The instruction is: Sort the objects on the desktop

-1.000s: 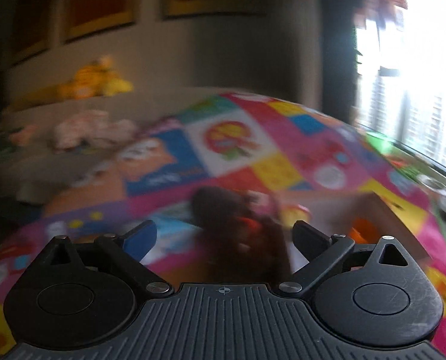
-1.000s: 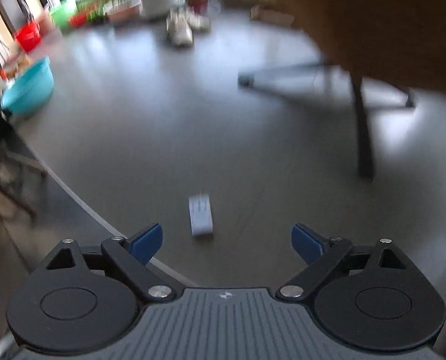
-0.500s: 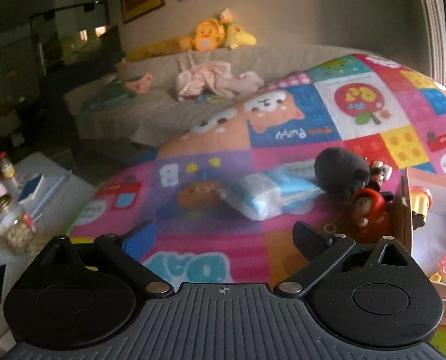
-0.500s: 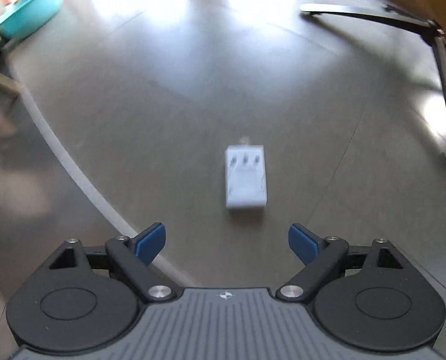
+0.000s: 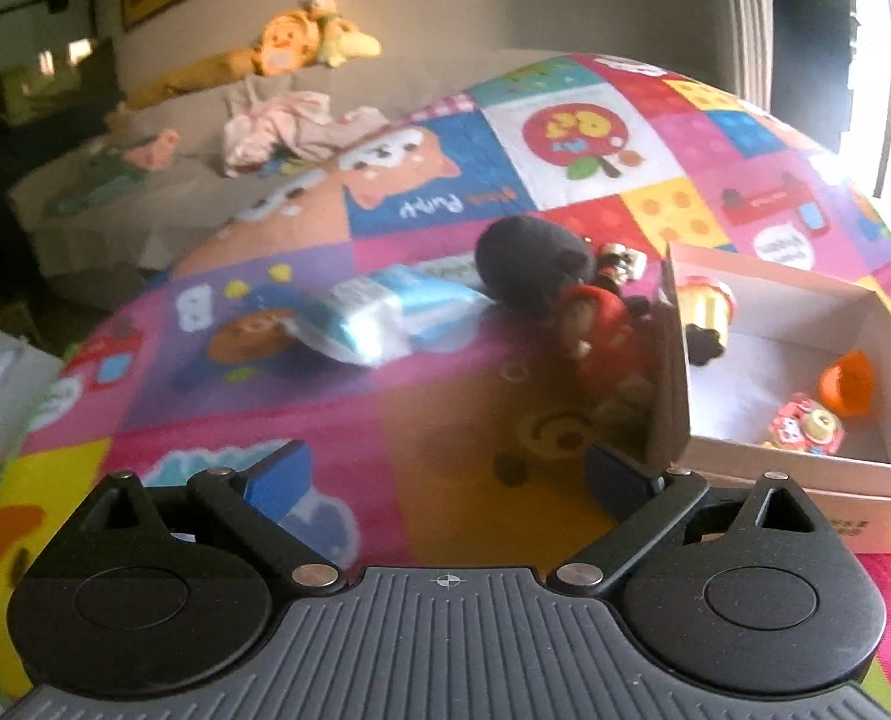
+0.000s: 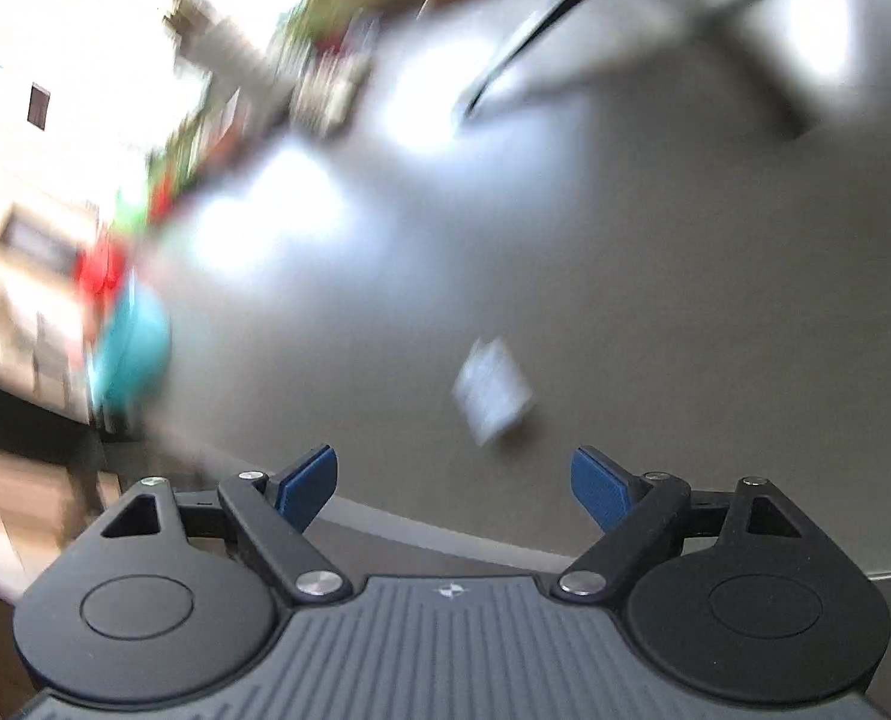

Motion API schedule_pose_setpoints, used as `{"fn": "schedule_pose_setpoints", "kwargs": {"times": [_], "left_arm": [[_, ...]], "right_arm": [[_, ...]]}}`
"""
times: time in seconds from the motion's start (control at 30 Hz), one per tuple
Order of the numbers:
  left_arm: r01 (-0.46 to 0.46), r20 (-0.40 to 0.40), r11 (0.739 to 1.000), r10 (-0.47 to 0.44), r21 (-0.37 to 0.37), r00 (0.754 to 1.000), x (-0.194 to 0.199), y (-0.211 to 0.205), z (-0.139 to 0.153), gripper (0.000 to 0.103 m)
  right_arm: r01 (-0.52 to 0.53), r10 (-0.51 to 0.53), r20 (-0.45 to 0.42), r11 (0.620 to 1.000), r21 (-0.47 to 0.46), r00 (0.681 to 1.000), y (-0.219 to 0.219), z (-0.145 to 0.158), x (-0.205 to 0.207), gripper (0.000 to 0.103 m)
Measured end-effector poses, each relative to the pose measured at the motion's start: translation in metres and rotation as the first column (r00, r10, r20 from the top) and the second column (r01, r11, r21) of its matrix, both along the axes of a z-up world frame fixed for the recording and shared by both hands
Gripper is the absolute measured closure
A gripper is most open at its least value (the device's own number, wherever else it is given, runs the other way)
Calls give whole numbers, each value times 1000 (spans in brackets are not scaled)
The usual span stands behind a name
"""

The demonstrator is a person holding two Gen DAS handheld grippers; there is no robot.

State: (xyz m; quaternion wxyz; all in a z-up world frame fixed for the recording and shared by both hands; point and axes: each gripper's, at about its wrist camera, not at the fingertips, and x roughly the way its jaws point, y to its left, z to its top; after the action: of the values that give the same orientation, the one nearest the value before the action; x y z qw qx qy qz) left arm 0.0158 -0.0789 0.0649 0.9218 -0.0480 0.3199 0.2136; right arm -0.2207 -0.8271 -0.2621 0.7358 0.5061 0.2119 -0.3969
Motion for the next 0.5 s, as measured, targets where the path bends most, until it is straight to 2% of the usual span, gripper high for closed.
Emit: {"fn": "schedule_pose_setpoints", "kwargs": {"times": [0.07,0.1,0.17,0.23,0.27,0.3,0.33,0.4,0.43,0.5], "left_arm": [[6,7,1000,-6,-26,1000,-2,4,-4,3],[4,10,999,-3,-38,1000,-3,7,-6,3],[-17,9,998,17,-68,1000,-7,11,-12,3],[-36,12,994,37,-102,999,-11,16,-15,3],[-43,16,993,44,-107,999,-13,17,-16,3],[-47,18,993,49,-105,999,-15,17,-17,2],[-49,18,994,50,-94,999,-15,16,-19,2],[-56,10,996,57,-70,998,-13,14,-21,2],[-68,7,996,68,-59,998,-12,14,-22,2],[-99,10,995,99,-26,995,-12,14,-19,2]], "right_arm": [[172,-177,-41,980,-95,983,-18,30,-64,17],[246,-259,-83,960,-134,962,-25,42,-90,16],[353,-400,-215,908,-227,891,-34,59,-126,16],[347,-457,-370,879,-328,809,-32,61,-131,16],[313,-448,-442,884,-347,777,-30,52,-123,16],[264,-410,-498,903,-339,764,-28,39,-110,15],[213,-354,-537,927,-307,766,-26,23,-95,14],[68,-151,-593,985,-160,791,-20,-26,-43,14],[2,-51,-586,997,-83,809,-18,-50,-15,14],[-118,132,-518,991,60,845,-8,-94,46,14]]}}
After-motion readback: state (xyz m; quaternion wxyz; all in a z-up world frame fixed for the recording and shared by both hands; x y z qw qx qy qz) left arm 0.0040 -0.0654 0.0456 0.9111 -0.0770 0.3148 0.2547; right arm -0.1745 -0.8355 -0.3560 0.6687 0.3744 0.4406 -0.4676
